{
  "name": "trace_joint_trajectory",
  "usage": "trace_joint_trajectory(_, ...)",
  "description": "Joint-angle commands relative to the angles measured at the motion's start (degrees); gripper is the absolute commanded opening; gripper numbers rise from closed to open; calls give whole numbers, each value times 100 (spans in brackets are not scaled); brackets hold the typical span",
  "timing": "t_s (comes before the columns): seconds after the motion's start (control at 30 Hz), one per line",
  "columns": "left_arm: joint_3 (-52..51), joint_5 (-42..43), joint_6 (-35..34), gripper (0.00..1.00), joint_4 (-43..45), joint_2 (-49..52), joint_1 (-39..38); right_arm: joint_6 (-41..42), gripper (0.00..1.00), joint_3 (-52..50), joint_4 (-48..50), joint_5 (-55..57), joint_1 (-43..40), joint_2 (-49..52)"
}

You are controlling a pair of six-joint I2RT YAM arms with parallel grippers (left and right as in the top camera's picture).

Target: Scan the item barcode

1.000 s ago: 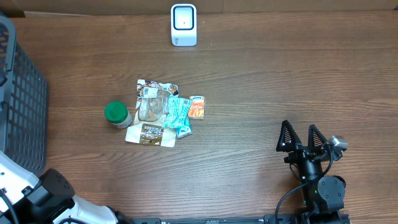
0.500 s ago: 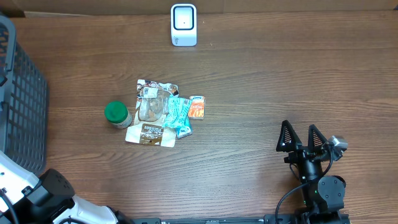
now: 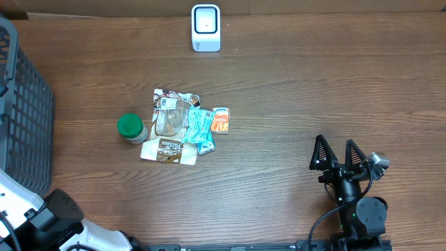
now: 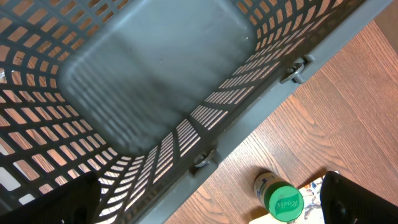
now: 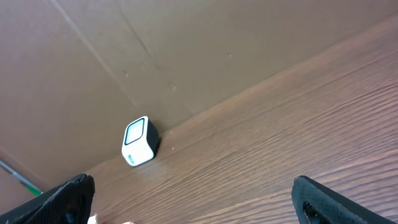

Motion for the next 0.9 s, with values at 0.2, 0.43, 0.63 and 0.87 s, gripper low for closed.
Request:
trace_joint_trajectory(0.2, 70, 11, -122, 100, -4, -37, 4, -39, 100, -59, -20, -481, -11, -35)
trace_joint_trajectory(0.43, 70, 1021, -310, 100, 363, -37, 4, -70, 100, 96, -219, -905, -11, 15)
trace_joint_trajectory(0.63, 70, 2061, 605, 100, 654, -37, -310, -498, 100, 1261, -1156, -905, -11, 831)
trace_joint_trajectory(0.87, 70, 1357, 809, 100, 627, -37, -1628, -885, 100, 3595, -2312, -1362, -11, 3206)
